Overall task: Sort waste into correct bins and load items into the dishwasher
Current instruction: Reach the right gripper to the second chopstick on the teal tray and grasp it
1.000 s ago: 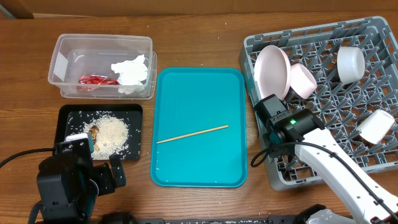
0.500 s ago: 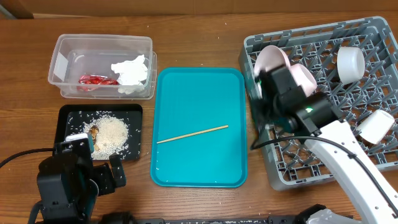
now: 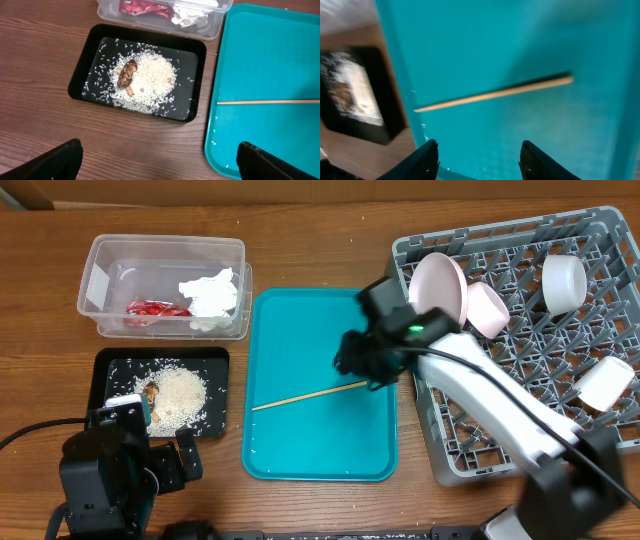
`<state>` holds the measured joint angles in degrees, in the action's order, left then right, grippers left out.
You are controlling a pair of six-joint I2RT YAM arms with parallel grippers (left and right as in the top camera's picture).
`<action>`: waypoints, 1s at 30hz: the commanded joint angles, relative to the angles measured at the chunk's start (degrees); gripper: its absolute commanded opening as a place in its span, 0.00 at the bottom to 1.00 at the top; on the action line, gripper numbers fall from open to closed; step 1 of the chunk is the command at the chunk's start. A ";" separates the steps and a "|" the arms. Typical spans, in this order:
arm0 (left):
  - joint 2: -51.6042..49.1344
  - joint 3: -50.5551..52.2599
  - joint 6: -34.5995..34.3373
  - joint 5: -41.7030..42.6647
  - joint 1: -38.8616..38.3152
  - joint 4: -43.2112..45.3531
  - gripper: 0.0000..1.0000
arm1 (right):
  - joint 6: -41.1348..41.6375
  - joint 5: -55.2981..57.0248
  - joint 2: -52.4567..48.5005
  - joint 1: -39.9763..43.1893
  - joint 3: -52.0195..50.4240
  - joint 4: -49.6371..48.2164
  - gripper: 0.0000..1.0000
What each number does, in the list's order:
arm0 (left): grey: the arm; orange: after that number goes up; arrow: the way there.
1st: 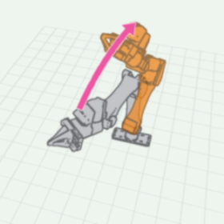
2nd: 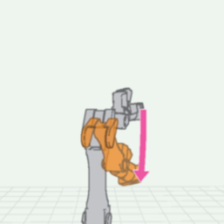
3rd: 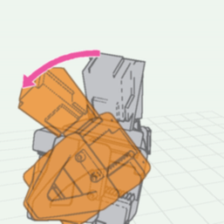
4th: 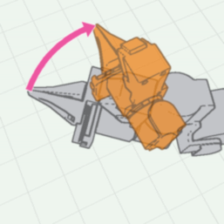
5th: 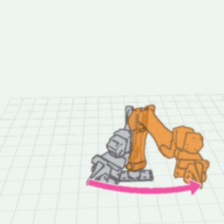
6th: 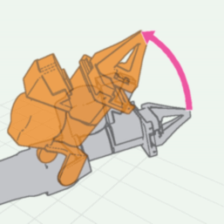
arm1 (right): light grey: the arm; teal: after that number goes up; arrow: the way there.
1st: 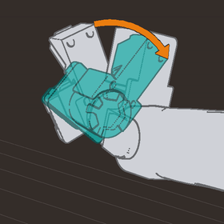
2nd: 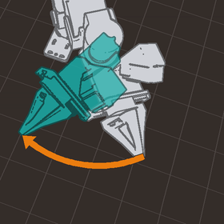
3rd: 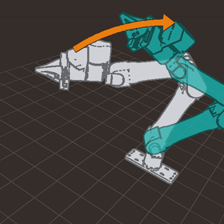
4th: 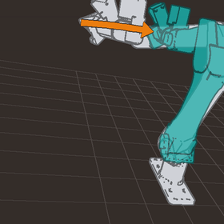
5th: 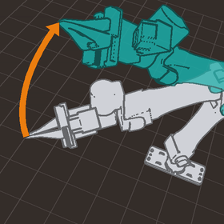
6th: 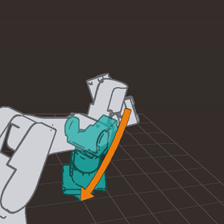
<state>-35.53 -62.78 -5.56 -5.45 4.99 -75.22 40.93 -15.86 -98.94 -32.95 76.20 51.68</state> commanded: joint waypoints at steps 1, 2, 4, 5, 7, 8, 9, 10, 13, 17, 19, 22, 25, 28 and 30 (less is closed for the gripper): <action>-0.13 -0.28 0.24 -0.66 0.22 0.07 1.00 | 5.05 -4.17 -6.16 -2.78 0.72 -0.79 0.55; -0.13 -0.28 0.24 -0.66 0.22 0.07 1.00 | 5.84 -4.09 -8.00 -3.43 0.70 -1.42 0.55; -0.13 -0.28 0.24 -0.66 0.22 0.07 1.00 | 6.71 -3.80 -10.27 -4.09 0.72 -2.54 0.55; -0.13 -0.28 0.24 -0.66 0.22 0.04 1.00 | 7.58 -3.58 -12.09 -4.39 0.72 -3.54 0.55; -0.13 -0.28 0.24 -0.66 0.22 0.07 1.00 | 7.65 -3.26 -13.88 -4.46 0.72 -4.76 0.54; -0.13 -0.28 0.24 -0.66 0.22 0.07 1.00 | 7.87 -3.10 -14.69 -4.46 0.72 -5.31 0.55; -0.13 -0.28 0.24 -0.66 0.22 0.04 1.00 | 8.52 -3.04 -15.37 -4.44 0.72 -5.66 0.54; -0.13 -0.28 0.24 -0.66 0.22 0.07 1.00 | 8.90 -2.75 -15.98 -4.44 0.72 -5.88 0.55; -0.13 -0.28 0.24 -0.66 0.22 0.04 1.00 | 9.11 -0.48 -17.42 -4.46 0.72 -6.19 0.54; -0.13 -0.28 0.24 -0.66 0.22 0.07 1.00 | 9.31 2.86 -18.10 -4.44 0.70 -6.19 0.53; -0.13 -0.28 0.24 -0.66 0.22 0.07 1.00 | 10.16 4.76 -18.10 -4.44 0.72 -6.21 0.51; -0.13 -0.28 0.24 -0.66 0.22 0.07 1.00 | 10.16 8.04 -18.10 -4.44 0.70 -6.05 0.44; -0.13 -0.28 0.24 -0.66 0.22 0.07 1.00 | 10.16 12.15 -18.10 -4.44 0.70 -6.23 0.44; -0.13 -0.28 0.24 -0.66 0.22 0.07 1.00 | 10.14 15.28 -18.10 -4.44 0.70 -7.41 0.43; -0.13 -0.28 0.24 -0.66 0.22 0.07 1.00 | 10.14 16.90 -18.12 -4.44 0.70 -7.91 0.39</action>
<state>-35.53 -62.78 -5.56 -5.43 4.99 -75.24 50.94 -5.78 -115.20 -37.50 77.08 44.29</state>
